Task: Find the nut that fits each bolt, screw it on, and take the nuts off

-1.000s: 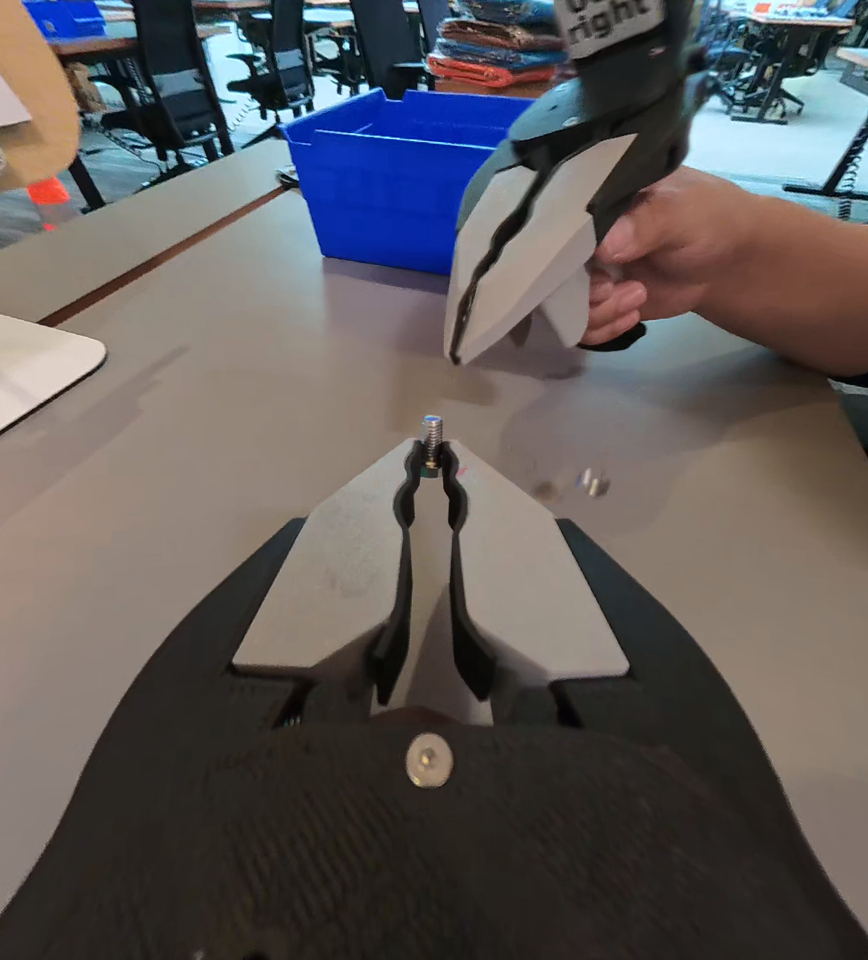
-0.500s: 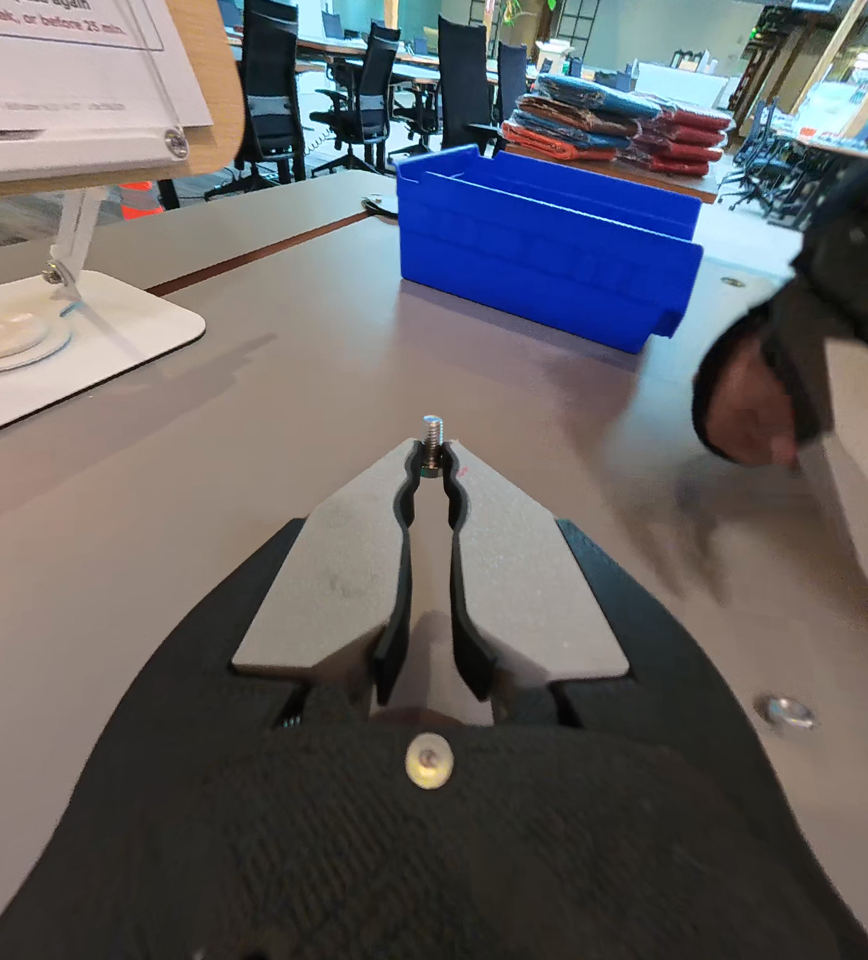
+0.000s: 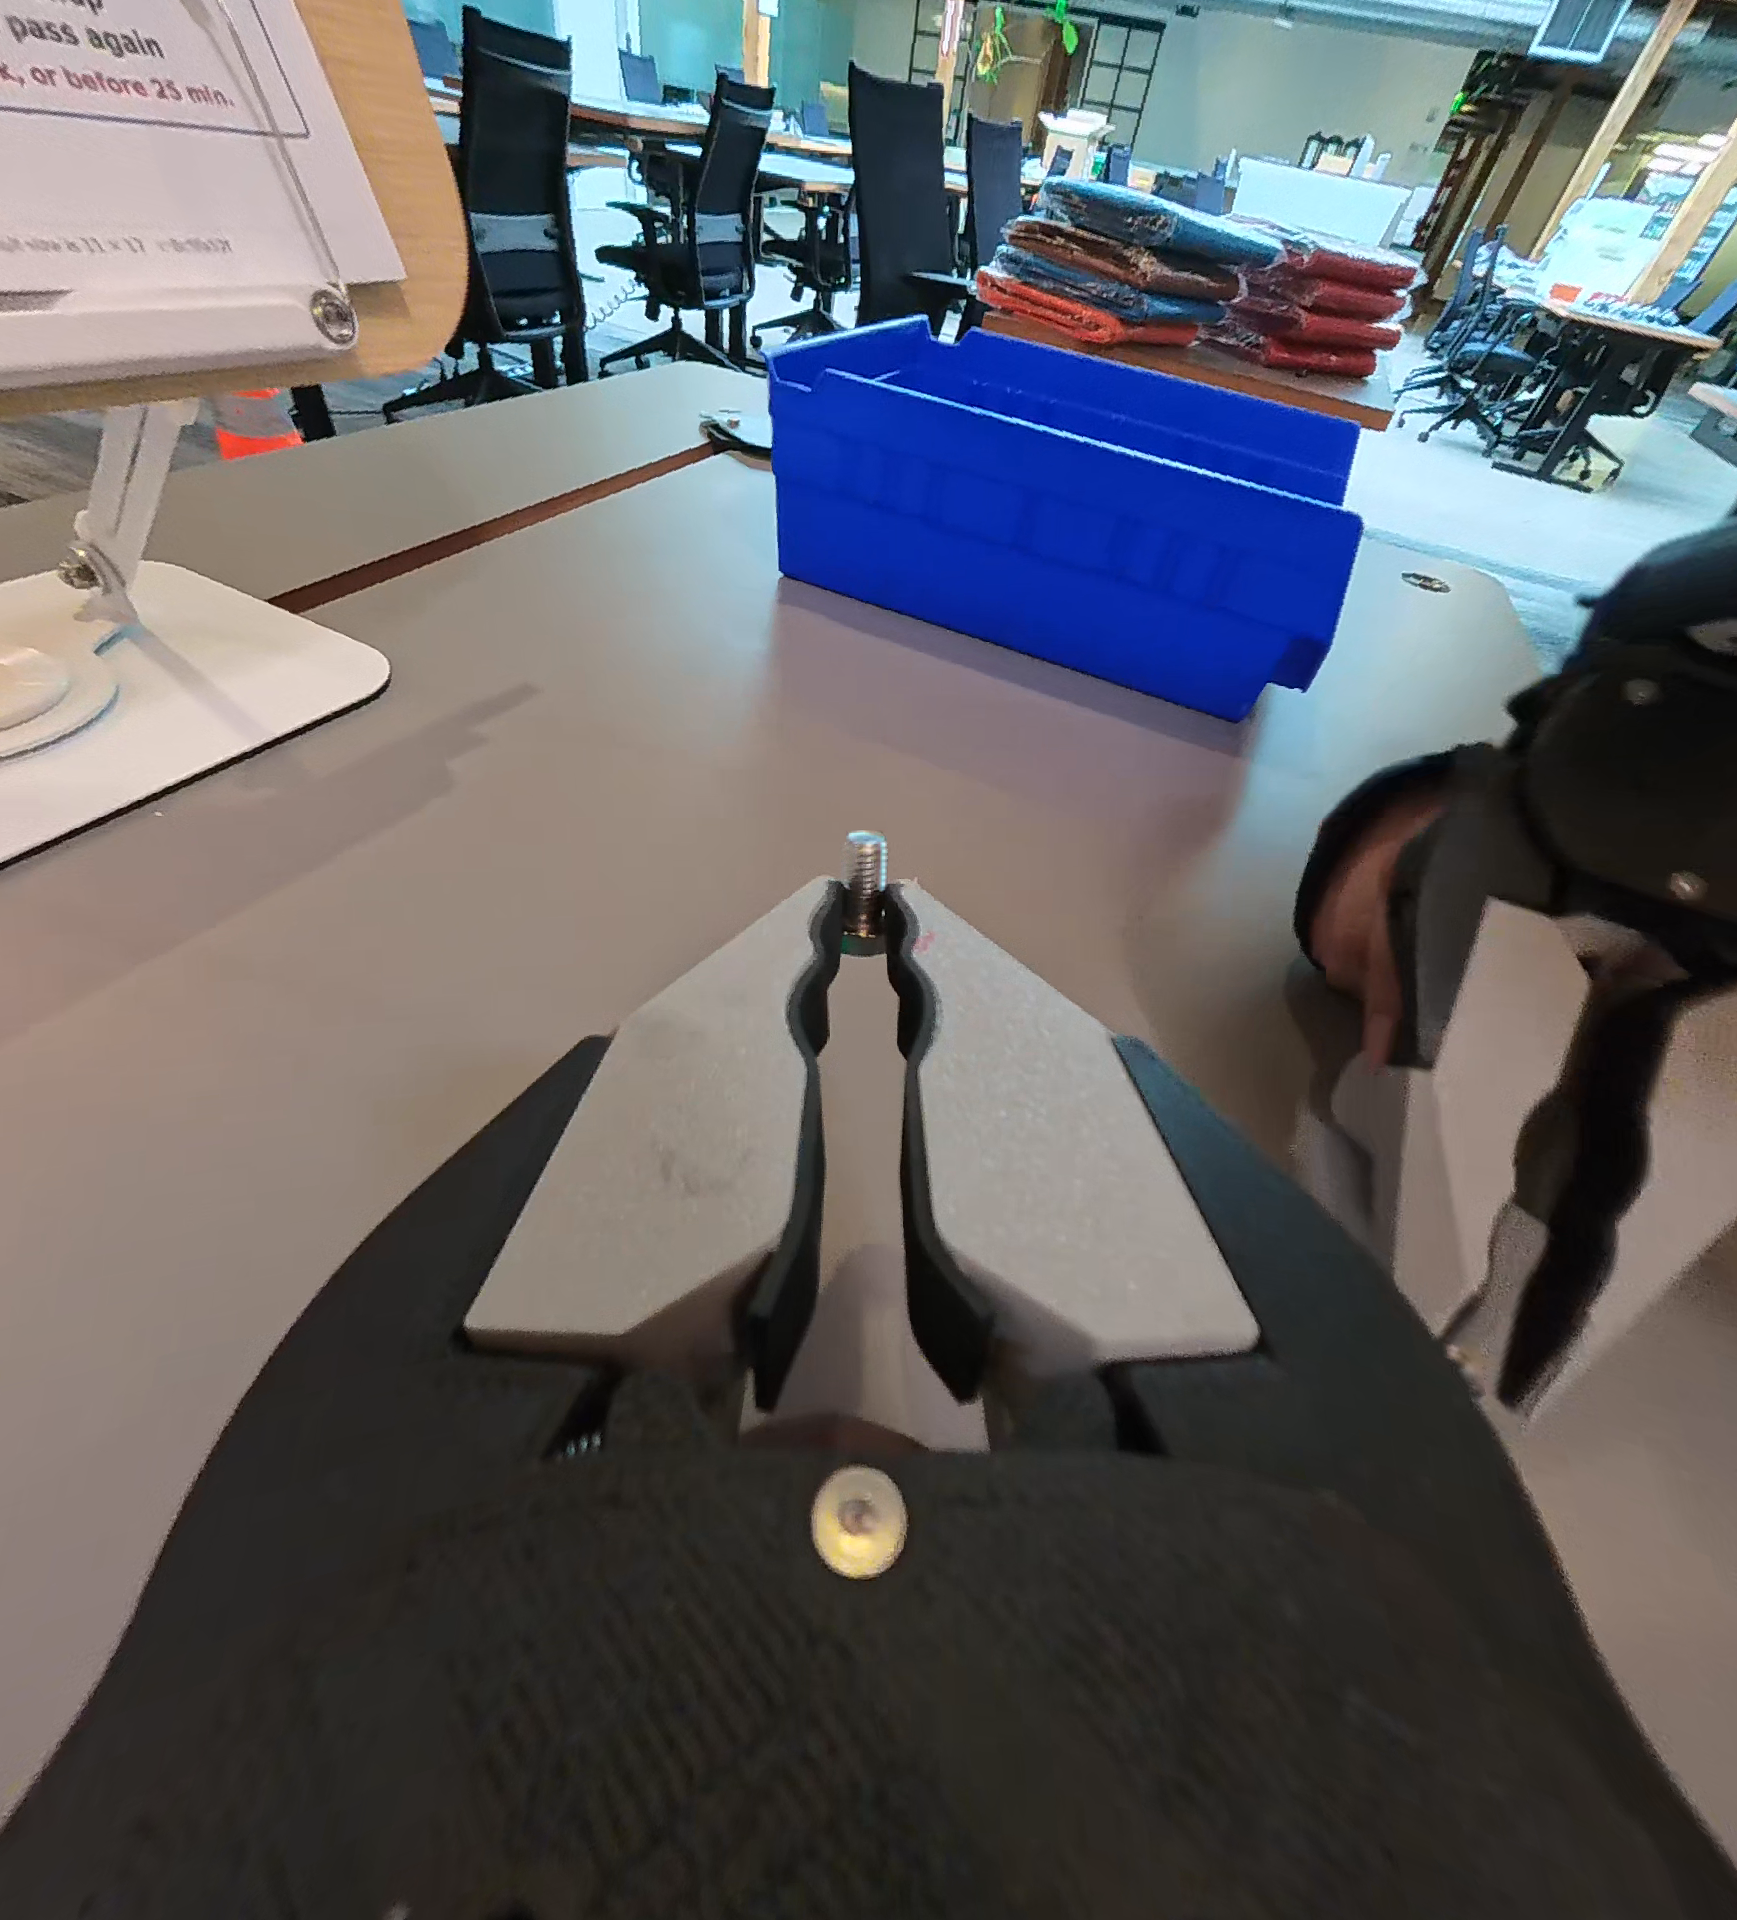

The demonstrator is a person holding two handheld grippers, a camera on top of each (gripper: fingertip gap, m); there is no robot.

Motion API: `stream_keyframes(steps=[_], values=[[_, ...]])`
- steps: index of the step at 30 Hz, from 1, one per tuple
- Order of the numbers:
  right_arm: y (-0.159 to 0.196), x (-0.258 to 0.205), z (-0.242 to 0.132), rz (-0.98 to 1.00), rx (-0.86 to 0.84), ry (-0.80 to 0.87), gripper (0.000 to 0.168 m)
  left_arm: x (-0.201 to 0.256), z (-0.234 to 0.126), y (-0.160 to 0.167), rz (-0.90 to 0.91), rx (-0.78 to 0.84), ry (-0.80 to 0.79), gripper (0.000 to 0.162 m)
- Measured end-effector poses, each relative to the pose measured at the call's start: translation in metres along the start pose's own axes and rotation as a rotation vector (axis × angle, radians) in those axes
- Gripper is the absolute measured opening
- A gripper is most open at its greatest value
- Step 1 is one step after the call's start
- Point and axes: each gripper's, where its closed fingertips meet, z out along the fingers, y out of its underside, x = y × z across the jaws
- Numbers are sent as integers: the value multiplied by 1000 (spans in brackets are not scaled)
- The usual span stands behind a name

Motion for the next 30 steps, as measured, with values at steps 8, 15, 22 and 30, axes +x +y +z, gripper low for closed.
stream_keyframes(steps=[8, 15, 22, 30], values=[[4, 9, -33, 79, 83, -8, 21, 20, -7, -15, 22, 96, 132, 5], [-23, 55, -55, 99, 239, 254, 9, 61, -9, -16, 53, 112, 356, 5], [-33, 80, -89, 288, 431, 304, 0, 82, -3, -14, 53, 110, 418, 5], [-45, 76, -85, 302, 469, 279, 0, 82, 1, -22, -90, 161, 455, 5]])
